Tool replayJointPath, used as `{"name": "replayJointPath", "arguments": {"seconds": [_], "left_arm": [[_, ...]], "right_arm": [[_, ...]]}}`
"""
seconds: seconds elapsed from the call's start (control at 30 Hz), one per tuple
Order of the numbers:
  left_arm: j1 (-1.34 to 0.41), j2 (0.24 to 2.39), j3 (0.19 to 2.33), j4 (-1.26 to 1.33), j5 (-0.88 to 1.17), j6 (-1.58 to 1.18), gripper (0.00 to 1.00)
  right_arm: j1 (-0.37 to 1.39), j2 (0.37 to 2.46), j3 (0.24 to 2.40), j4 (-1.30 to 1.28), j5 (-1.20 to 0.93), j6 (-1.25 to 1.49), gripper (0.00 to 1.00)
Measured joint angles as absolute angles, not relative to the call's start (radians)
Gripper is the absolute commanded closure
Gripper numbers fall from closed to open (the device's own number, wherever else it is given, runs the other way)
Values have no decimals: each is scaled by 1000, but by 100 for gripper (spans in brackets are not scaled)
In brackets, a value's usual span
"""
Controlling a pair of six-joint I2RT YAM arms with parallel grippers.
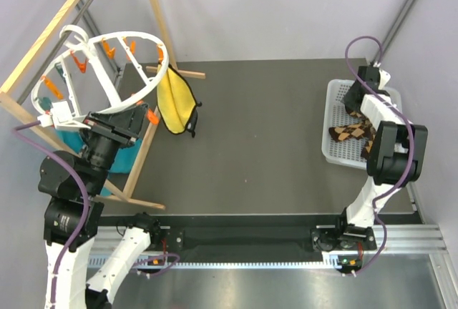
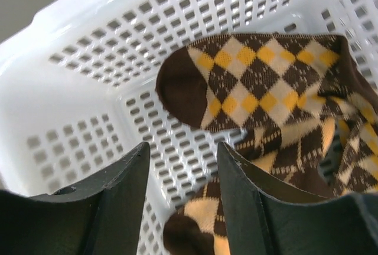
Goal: Clip the socks to the hanger
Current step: Adjust the sock in the bin.
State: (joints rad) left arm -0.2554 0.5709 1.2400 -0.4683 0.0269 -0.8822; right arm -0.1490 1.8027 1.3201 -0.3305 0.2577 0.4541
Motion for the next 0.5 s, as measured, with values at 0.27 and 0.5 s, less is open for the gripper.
{"name": "replayJointPath", "arguments": {"seconds": [0.27,0.5], "left_arm": [[-262,594,1241,-481,12,-854,100],[-263,602,1241,-479,10,-849,100]], "right_arm": [[-172,1941,1408,-315,228,413,54],[-172,2008,1443,-314,186,399,53]]}}
